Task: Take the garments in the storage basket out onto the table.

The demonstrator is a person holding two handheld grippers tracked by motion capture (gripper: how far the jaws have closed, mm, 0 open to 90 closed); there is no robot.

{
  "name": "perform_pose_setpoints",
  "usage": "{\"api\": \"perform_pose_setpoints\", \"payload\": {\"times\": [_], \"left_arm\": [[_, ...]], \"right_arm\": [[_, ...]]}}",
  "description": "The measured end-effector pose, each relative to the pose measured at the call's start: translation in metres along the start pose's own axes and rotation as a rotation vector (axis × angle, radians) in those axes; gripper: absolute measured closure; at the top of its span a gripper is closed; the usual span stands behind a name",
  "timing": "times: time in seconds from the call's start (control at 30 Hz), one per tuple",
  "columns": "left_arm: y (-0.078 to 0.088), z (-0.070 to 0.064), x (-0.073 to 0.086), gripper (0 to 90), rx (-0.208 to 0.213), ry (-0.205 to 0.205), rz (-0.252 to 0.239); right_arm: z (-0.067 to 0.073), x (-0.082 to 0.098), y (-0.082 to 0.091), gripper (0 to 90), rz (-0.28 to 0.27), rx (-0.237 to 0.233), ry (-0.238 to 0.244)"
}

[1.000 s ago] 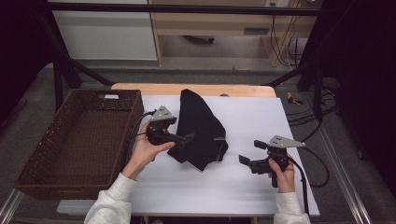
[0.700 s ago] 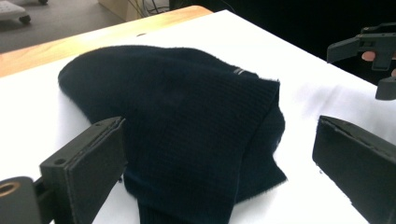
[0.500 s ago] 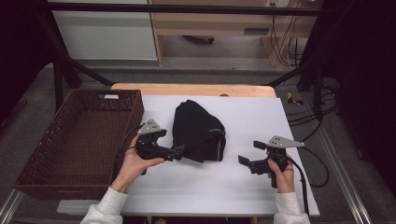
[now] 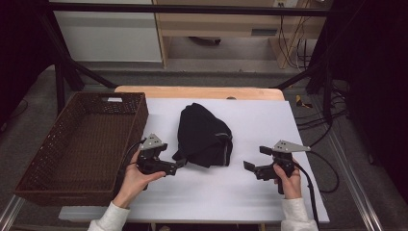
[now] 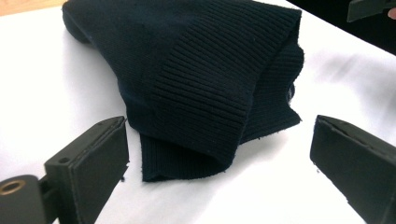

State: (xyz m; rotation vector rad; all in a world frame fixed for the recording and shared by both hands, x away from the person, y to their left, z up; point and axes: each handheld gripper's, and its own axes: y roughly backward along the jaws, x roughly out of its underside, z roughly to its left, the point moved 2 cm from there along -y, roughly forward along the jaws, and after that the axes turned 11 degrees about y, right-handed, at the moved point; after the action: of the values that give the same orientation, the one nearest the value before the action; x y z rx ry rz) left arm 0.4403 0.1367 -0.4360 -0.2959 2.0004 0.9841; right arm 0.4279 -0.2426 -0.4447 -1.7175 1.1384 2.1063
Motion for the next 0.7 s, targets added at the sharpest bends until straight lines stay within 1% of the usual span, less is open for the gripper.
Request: {"api": "perform_pose_setpoints", "payload": {"times": [0.13, 0.27, 0.4, 0.43, 0.53, 0.63, 0.67, 0.7], "left_arm": [[-0.006, -0.001, 0.006, 5.7, 0.008, 0.007, 0.015], [-0.012, 0.0, 0.012, 8.0, 0.01, 0.016, 0.033], [-0.017, 0.002, 0.016, 11.1, -0.001, 0.005, 0.044], [-0.017, 0.002, 0.016, 12.8, 0.0, -0.003, 0.046], [-0.02, 0.003, 0.019, 16.9, -0.008, -0.01, 0.046], [-0.022, 0.004, 0.021, 23.6, -0.008, -0.017, 0.046], [-0.023, 0.005, 0.022, 25.9, -0.015, -0.029, 0.045], [-0.024, 0.005, 0.022, 28.3, -0.013, -0.032, 0.045]], "right_arm": [[0.002, -0.001, -0.002, 4.2, 0.0, -0.003, -0.008], [0.005, -0.003, -0.005, 4.2, 0.004, -0.005, -0.004], [0.01, -0.005, -0.009, 4.2, 0.013, -0.008, -0.001], [0.011, -0.006, -0.01, 4.1, 0.013, -0.006, 0.004], [0.014, -0.007, -0.014, 4.0, 0.021, -0.012, 0.003], [0.016, -0.007, -0.017, 4.0, 0.033, -0.019, 0.007], [0.017, -0.007, -0.018, 4.0, 0.032, -0.021, 0.01], [0.018, -0.007, -0.018, 4.0, 0.031, -0.023, 0.008]]}}
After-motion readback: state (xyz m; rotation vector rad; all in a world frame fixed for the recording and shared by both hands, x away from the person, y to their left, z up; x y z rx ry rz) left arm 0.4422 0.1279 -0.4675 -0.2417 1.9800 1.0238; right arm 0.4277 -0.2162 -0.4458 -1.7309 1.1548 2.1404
